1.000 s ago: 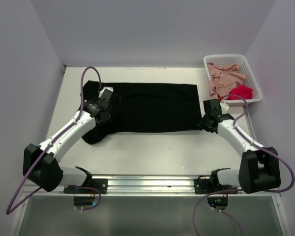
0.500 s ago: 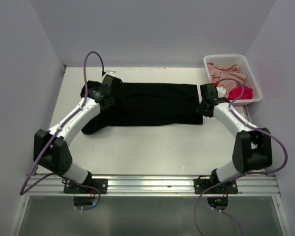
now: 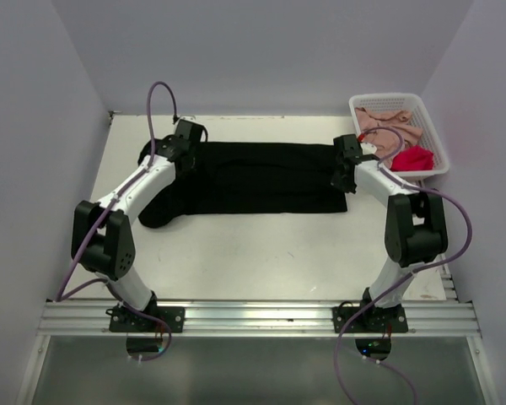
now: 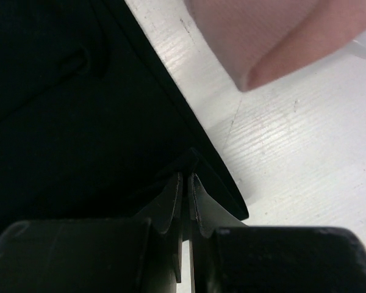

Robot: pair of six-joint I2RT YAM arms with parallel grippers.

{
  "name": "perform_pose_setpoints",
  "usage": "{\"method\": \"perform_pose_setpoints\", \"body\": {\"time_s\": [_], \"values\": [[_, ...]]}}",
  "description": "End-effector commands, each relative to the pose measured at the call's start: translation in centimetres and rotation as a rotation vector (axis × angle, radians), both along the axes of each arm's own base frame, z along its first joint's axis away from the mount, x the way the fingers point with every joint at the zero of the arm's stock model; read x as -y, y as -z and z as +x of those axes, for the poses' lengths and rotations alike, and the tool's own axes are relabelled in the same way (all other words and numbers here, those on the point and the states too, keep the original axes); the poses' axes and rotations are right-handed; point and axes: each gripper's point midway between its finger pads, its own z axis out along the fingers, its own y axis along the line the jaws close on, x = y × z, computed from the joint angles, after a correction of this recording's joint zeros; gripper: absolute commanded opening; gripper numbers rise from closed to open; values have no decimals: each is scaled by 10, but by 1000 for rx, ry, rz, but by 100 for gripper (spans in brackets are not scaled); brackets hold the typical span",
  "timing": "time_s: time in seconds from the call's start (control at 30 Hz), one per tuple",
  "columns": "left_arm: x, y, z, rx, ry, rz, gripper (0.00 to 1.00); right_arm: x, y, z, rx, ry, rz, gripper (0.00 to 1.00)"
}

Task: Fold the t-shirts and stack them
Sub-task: Fold the other side of the tshirt into a rectangle

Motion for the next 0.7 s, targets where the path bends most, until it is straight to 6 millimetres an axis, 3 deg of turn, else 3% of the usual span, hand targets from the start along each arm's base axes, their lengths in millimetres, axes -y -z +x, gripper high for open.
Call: {"method": "perform_pose_setpoints", "body": {"time_s": [0.0,0.17,0.57,0.63,0.67], "values": [[-8,-34,27,131,-29,-6,0,6,-12,18,51,16,-39,3],[-8,-52,38,175,-20,-5,0,6,-12,25,54,18,-48,3],[5,-47,63,167,18,-19,0,5,-17,44,76,18,-53,4],[6,-41,65,157,23,-19,0,6,-17,45,77,22,-59,11],[7,-40,66,152,20,-18,1,6,-17,45,75,21,-60,26]]}}
